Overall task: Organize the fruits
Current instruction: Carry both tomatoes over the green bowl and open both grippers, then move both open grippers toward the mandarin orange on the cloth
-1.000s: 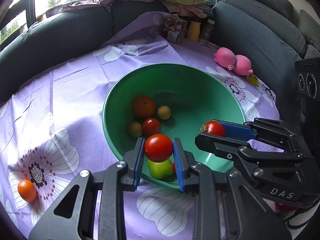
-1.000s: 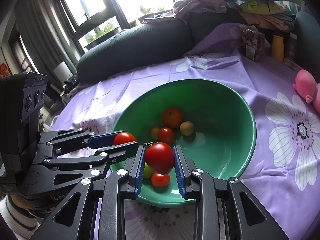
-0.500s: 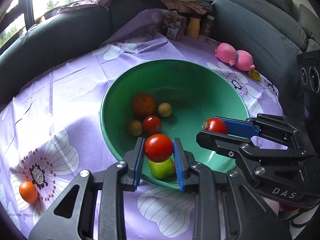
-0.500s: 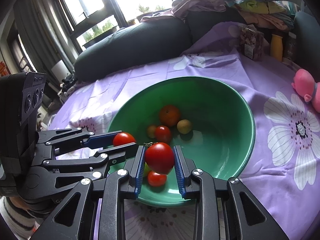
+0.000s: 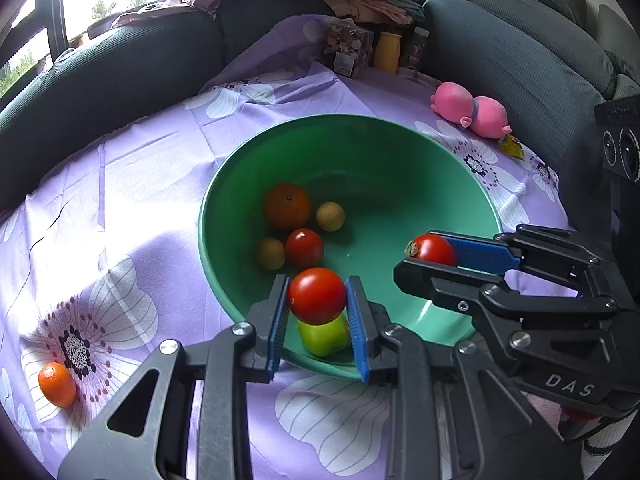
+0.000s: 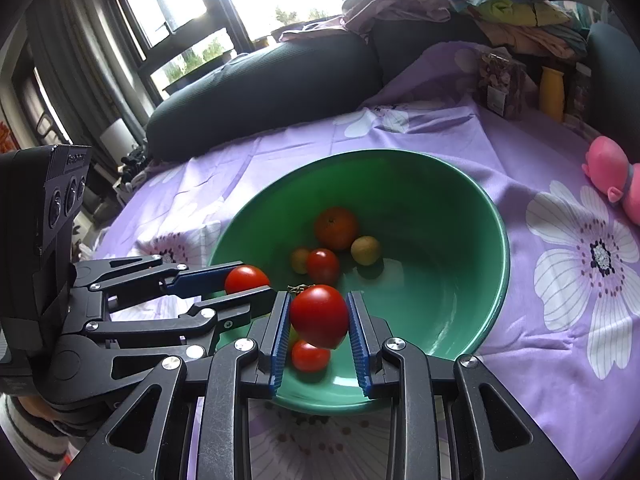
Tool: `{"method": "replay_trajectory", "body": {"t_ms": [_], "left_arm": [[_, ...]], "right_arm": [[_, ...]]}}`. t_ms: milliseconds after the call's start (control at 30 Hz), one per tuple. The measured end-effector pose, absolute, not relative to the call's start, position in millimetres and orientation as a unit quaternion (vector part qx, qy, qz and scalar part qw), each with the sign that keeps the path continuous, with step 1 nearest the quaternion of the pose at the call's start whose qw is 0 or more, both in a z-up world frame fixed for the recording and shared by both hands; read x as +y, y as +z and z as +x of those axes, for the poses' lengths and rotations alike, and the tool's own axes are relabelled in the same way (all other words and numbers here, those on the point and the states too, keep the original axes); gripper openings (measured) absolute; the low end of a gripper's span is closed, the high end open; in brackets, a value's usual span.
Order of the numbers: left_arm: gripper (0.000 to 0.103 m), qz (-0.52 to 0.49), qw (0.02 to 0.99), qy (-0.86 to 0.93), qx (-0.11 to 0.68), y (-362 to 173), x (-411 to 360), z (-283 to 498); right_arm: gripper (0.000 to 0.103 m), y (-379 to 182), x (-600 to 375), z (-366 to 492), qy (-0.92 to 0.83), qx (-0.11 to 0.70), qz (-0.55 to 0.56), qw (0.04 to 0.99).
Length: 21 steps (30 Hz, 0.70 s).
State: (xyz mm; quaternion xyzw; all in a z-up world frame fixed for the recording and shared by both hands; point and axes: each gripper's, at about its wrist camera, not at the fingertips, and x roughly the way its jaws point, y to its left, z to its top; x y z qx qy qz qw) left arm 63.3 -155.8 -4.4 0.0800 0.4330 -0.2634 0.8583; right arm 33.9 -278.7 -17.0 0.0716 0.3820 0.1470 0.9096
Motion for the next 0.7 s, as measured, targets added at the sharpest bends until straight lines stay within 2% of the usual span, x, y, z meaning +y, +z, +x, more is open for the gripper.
{"method": "replay_trajectory", "body": {"t_ms": [367, 700], "left_arm": [[0.028, 0.073, 0.859, -0.262, 0.434, -4.9, -152.6, 63.8], [0.05, 0.071, 0.87, -0.253, 0.417, 8.6, -143.9, 53.9]], "right_arm": [[0.03, -17.3, -280.5, 32.8, 0.141, 0.384, 0.072, 0.91], [0.03, -8.5, -278.0, 23.4, 0.137, 0.378, 0.071, 0.913]]}}
